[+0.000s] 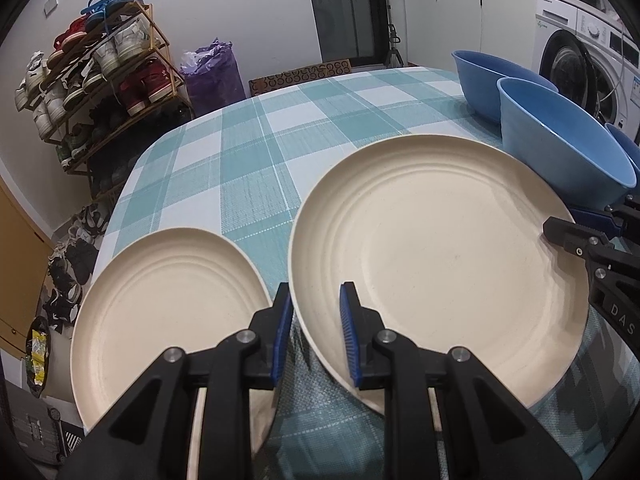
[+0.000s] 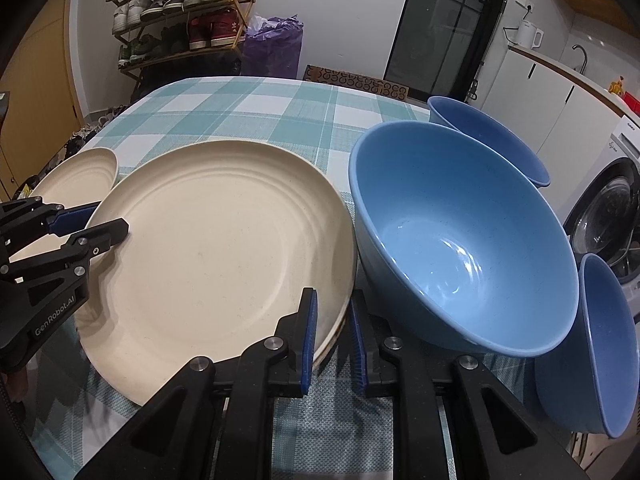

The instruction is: Organize plates and bowls

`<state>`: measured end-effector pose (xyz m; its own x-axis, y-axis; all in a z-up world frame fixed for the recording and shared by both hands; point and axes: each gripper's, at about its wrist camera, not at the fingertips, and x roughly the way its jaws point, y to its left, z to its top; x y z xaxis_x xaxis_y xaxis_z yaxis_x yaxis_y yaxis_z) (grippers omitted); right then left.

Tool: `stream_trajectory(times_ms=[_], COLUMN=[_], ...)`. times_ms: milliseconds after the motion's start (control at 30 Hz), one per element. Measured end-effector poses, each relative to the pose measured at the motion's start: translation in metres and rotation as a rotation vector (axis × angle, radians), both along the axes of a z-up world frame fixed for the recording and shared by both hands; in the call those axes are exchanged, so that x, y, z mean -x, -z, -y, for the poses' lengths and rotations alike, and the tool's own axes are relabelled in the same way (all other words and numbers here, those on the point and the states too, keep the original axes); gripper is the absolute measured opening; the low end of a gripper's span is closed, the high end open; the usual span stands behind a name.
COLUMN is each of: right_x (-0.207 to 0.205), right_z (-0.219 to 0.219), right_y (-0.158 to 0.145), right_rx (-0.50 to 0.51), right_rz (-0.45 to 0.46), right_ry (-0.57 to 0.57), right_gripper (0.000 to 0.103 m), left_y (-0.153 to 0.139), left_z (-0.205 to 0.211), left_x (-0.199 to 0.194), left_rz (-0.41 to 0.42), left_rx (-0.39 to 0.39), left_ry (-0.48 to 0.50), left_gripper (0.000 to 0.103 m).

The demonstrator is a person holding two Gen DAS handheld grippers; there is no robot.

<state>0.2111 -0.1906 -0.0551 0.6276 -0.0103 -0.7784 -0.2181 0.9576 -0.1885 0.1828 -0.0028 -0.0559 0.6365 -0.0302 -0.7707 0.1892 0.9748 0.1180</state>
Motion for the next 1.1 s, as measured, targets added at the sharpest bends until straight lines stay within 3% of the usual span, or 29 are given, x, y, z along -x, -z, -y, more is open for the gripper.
stream_trajectory(times_ms=[333,667,767,900,1033,1100], right_x=[0.000,0.002,0.004,0.008,0.012,0.014], right_z=[0.001,0.001,0.000,-0.002,-0.002,-0.004], right_y=[0.002,-0.007,-0.008,-0.012,-0.021,-0.025], right_rx=[-0.002,-0.042,-0.062,-0.087,-0.153,-0.172], right_rz=[-0.011,0.003,-0.002,0.005,0.019,0.033], right_ry=[0.009,-0.013,-0.033,-0.052,-0.079,-0.092], right_gripper=[0.017,0.025,0.033,0.056,0.078,0.081], left_y=[0.002,-0.001,-0.004,-0.013,-0.020,-0.023], left_z=[0.000,-0.003,-0.005,-0.005,-0.010,-0.017], left_x=[0.001,0.002,0.004,0.010,0.015,0.018], left_rz=[0.001,-0.013,-0.025,-0.004,0.015,0.021], left_rx=[-0.005,0.026,0.067,0.090,0.080,0.101], left_ry=[0.003,-0.002,0.009,0.016,0.005,-0.009], left_gripper=[0.024,0.025,0.037,0.057,0.057,0.059])
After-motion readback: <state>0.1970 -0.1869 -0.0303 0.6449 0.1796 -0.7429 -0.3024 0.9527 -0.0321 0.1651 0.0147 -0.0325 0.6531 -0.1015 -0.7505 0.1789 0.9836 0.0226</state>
